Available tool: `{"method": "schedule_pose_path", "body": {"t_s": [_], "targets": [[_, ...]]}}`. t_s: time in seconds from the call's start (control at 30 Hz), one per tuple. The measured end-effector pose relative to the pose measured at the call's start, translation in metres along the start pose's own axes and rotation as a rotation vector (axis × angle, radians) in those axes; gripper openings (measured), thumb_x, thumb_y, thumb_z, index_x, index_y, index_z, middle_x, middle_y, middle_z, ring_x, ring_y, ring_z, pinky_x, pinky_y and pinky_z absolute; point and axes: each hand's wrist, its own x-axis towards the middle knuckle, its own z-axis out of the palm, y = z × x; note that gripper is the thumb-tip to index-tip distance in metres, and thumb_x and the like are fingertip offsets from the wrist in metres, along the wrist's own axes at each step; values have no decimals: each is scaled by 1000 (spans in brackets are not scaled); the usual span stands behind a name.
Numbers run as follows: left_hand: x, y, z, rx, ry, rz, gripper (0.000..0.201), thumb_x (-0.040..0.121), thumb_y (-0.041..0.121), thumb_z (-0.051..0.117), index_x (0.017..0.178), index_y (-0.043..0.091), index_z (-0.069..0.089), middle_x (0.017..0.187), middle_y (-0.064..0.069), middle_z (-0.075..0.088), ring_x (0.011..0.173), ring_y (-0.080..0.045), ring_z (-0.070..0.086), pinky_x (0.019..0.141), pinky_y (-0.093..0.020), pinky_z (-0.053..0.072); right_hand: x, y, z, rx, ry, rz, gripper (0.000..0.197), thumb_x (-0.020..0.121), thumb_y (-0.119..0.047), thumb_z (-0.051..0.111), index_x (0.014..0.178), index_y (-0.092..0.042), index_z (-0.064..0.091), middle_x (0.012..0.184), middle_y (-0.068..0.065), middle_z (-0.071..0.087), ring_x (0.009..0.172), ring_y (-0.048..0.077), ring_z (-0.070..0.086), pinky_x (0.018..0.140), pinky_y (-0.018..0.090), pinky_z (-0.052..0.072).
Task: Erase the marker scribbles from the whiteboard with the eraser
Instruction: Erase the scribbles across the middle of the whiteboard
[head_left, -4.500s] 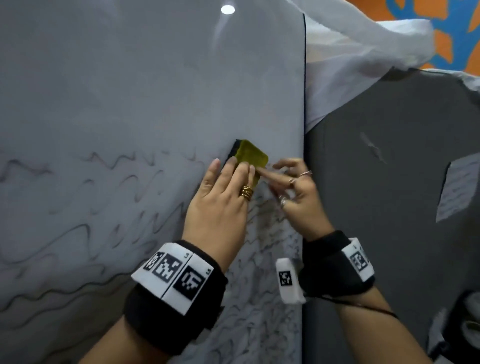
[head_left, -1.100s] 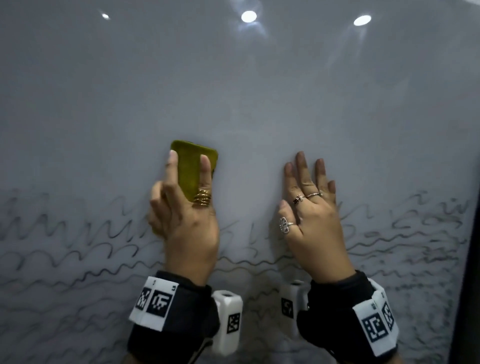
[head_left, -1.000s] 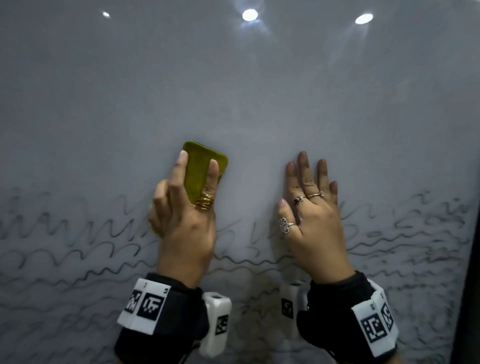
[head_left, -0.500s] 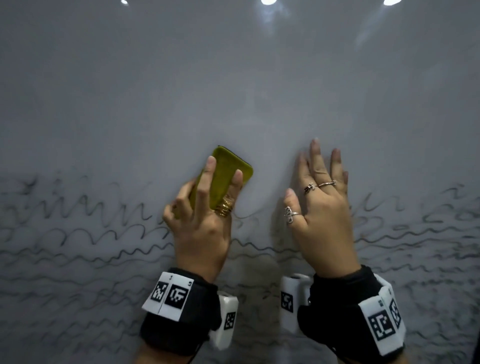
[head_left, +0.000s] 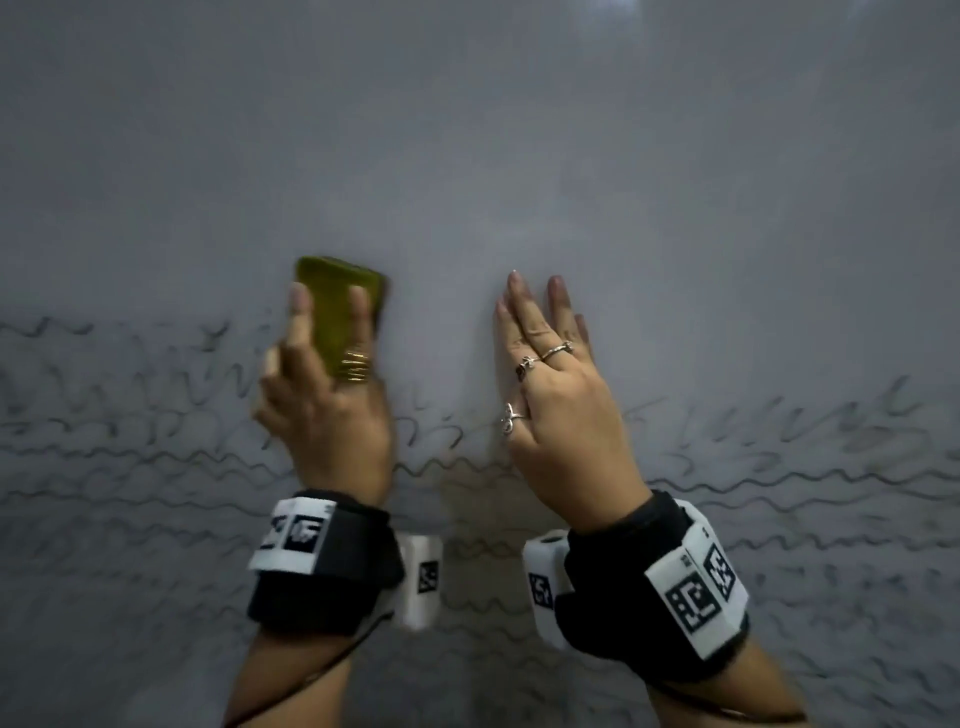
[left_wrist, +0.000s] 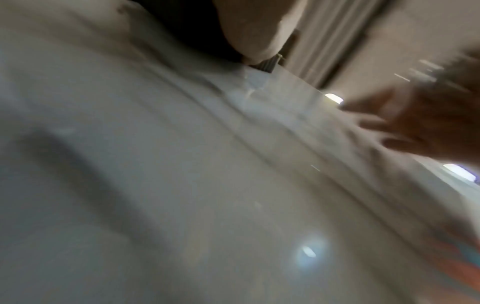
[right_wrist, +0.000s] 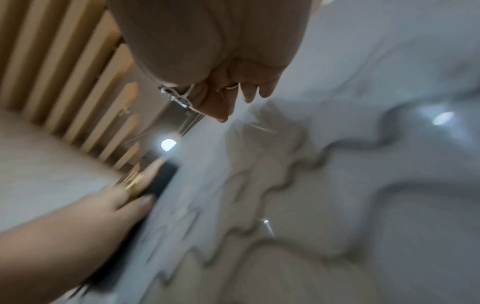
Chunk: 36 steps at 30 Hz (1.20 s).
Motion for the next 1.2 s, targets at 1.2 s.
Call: {"method": "schedule_pose_path", "body": {"t_s": [1.2], "targets": [[45,-209,-15,-59,4,-156,47,96,31,45,142,34,36,152,-13,28,102,-38,43,76,-47,43,50,-151,160,-189,0,-5,59,72,-26,39,122,-4,62,143,6,46,136,37,33,110,51,23]]}}
